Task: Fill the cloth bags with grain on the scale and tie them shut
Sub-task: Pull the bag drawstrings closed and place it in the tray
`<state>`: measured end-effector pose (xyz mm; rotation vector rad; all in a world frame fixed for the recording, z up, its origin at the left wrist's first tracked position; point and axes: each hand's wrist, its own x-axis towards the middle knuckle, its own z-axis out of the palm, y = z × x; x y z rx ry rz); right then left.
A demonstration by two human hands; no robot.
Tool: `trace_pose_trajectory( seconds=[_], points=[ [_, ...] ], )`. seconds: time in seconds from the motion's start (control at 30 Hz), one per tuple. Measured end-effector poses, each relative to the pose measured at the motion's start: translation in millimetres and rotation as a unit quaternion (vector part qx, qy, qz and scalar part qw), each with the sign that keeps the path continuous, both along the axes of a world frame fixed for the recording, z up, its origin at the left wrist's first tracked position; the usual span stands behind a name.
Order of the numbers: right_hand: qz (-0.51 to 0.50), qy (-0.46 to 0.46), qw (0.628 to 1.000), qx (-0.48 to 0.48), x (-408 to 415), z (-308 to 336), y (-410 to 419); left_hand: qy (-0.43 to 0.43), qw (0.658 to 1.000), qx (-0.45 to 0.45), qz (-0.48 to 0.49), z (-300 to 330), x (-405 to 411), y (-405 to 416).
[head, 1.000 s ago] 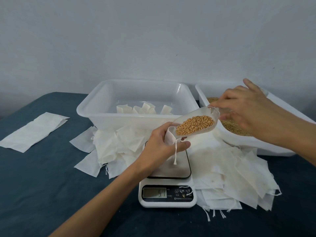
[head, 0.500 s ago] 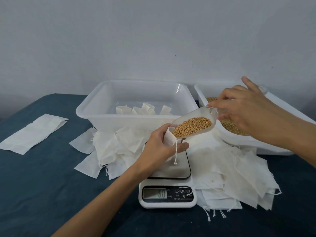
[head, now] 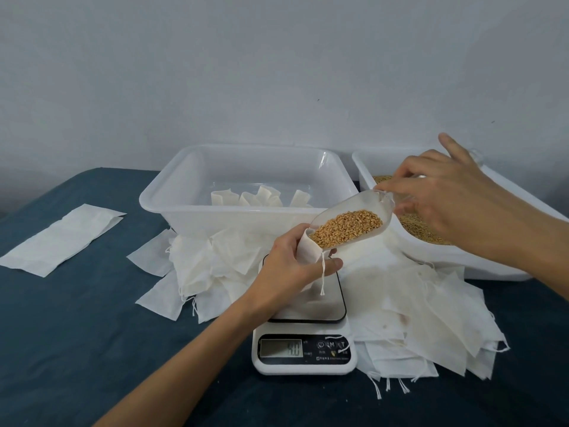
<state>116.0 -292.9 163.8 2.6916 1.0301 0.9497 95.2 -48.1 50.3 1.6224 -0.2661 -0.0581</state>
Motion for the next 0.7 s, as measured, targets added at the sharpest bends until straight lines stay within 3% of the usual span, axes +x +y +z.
trace_pose_trajectory(
  seconds=[0.7],
  points=[
    [-0.012,0.002,1.0,0.005,-0.8,0.6,-2.5,-0.004,1.0,-0.018,0.006,0.1,-1.9,1.2]
  ],
)
